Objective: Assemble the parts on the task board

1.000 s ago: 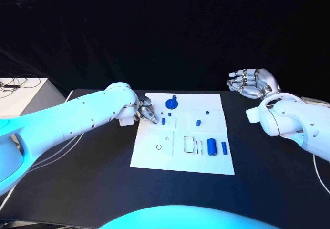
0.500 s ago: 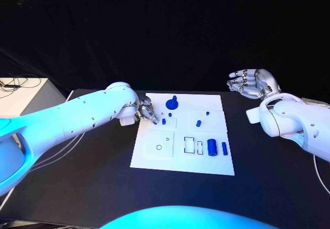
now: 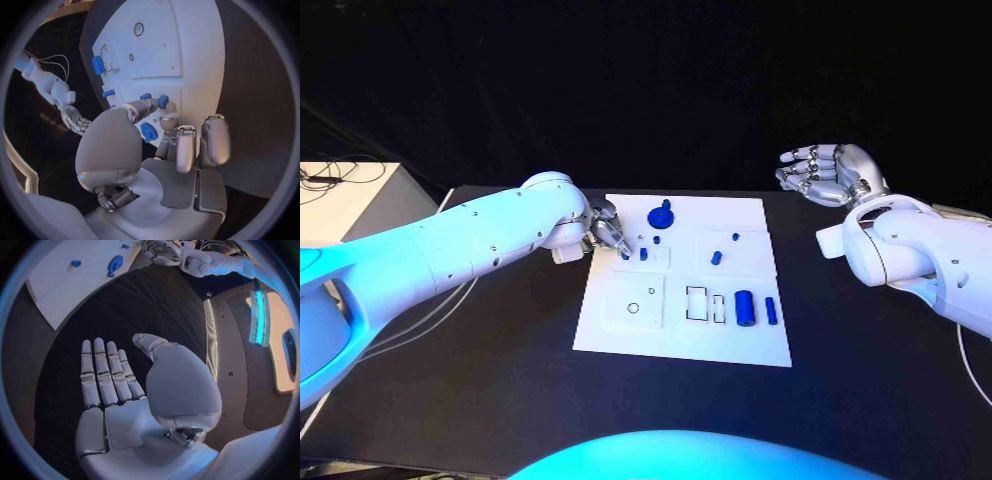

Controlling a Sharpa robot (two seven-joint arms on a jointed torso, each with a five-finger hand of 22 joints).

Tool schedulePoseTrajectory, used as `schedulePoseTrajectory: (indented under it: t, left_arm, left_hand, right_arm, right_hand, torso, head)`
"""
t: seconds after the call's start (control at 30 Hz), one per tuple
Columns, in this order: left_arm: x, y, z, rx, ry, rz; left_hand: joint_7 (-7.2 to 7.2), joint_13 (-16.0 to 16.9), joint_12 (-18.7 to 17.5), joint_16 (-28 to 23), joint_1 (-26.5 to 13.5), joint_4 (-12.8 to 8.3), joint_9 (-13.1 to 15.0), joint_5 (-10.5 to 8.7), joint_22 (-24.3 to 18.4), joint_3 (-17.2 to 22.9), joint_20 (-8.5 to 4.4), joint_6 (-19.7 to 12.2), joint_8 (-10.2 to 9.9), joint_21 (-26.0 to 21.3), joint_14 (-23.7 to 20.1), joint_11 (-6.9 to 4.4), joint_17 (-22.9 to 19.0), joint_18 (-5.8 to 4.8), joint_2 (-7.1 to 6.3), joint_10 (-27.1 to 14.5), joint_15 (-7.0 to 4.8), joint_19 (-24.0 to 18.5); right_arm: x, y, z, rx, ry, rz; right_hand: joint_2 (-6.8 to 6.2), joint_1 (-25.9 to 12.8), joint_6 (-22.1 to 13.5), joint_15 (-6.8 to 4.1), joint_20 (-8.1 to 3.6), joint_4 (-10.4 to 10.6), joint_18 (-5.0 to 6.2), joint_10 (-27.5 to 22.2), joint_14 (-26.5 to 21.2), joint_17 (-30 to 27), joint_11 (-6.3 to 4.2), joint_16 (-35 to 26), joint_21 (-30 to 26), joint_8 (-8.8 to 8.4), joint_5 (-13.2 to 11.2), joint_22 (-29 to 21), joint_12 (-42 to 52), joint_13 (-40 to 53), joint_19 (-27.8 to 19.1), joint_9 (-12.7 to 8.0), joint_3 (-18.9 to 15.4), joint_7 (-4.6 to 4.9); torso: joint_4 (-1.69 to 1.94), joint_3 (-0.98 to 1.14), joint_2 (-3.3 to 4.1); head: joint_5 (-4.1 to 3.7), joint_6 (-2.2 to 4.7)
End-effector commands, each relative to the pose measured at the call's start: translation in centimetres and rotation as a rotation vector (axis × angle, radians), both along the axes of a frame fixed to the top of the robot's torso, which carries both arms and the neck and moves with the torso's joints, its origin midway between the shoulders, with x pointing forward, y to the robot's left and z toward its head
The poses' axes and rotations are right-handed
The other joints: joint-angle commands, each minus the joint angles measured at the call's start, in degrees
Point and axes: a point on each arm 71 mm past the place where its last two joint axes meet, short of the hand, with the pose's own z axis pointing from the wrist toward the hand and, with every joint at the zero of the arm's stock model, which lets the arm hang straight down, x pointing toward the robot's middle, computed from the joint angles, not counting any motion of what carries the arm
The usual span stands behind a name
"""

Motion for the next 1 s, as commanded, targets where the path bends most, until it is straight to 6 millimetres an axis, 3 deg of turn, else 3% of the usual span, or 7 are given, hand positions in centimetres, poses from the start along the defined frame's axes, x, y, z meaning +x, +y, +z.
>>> schedulePoseTrajectory:
  t: [0.03,0.33,0.6,1.0]
  left_arm:
    - [-0.02,0.53,-0.47,0.031,-0.008,0.033]
    - [-0.28,0.33,-0.61,-0.006,0.033,0.032]
    - [-0.58,0.19,-0.68,-0.044,0.072,0.032]
    - [-0.65,0.60,-0.25,-0.060,0.078,0.037]
  left_hand:
    - [-0.15,0.1,-0.2,-0.3,2.5,-10.4,-0.1,0.38,0.3,10.9,0.35,0.7,-0.4,0.1,5.6,-0.08,13.6,-0.06,2.49,-0.1,0.23,0.0]
    - [-0.45,0.1,-0.4,-0.2,2.3,-11.0,-0.3,1.19,1.0,11.8,0.25,2.2,-1.1,0.5,5.7,-0.36,13.8,-0.20,1.77,0.6,0.01,0.5]
    - [-0.76,0.4,-0.6,-0.2,1.8,-11.4,-0.2,3.84,1.4,12.3,-0.02,3.4,-1.7,0.9,5.7,-0.67,13.8,-0.29,1.04,1.4,-0.29,0.9]
    - [-0.88,0.4,-0.7,-0.2,1.6,-11.5,0.0,4.85,1.4,12.3,-0.13,3.7,-1.9,0.9,5.7,-0.77,13.8,-0.28,0.81,1.7,-0.39,0.9]
  right_arm:
    - [-0.03,0.16,-0.09,0.000,0.005,0.019]
    - [-0.05,0.11,-0.23,0.000,0.013,0.021]
    - [-0.07,0.04,-0.33,-0.001,0.018,0.021]
    - [-0.08,-0.01,-0.39,-0.001,0.019,0.020]
  right_hand:
    - [-0.08,-0.6,0.1,0.19,0.10,0.1,0.29,-0.1,0.0,-0.1,0.43,-0.3,-0.2,-0.37,0.3,-0.1,-0.4,-0.1,-0.4,-0.1,-0.4,3.83]
    - [-0.07,-0.7,0.0,0.24,0.13,0.0,0.28,-0.1,0.0,-0.2,0.46,-0.4,-0.2,-0.42,0.3,-0.3,-0.4,-0.2,-0.5,-0.1,-0.5,3.86]
    - [-0.07,-0.7,0.0,0.29,0.18,0.0,0.27,-0.2,-0.1,-0.3,0.51,-0.5,-0.2,-0.46,0.3,-0.5,-0.4,-0.4,-0.6,-0.2,-0.6,3.90]
    - [-0.05,-0.7,-0.1,0.37,0.26,0.0,0.24,-0.3,-0.2,-0.5,0.56,-0.7,-0.3,-0.50,0.3,-0.9,-0.4,-0.6,-1.0,-0.3,-0.7,3.95]
  torso:
    - [-0.04,0.04,-0.01]
    - [-0.04,0.03,-0.01]
    - [-0.02,0.04,-0.06]
    - [0.01,0.05,-0.05]
  head:
    - [0.12,-0.04]
    - [0.11,0.00]
    - [0.09,-0.02]
    - [0.17,0.16]
